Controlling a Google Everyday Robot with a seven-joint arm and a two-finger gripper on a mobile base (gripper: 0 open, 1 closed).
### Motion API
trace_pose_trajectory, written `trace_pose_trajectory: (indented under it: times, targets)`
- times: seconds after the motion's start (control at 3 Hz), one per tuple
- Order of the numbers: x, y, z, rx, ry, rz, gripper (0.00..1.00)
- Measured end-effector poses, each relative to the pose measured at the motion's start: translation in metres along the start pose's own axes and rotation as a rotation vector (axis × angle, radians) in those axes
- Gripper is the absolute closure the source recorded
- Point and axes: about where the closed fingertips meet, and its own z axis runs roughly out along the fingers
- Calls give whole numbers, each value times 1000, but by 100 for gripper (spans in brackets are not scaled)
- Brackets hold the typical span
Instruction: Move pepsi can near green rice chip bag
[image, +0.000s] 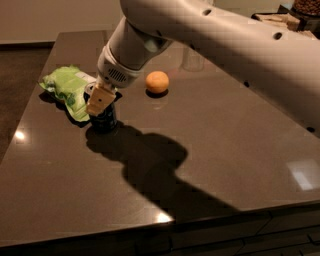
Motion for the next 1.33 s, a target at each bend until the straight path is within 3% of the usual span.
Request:
trace_pose_trajectory:
  times: [0.67, 1.0, 1.33]
  targets:
    - [-1, 2, 4, 7, -14, -7, 12]
    - [-2, 4, 4, 6, -13, -9, 0]
    - [-2, 4, 4, 6, -13, -9, 0]
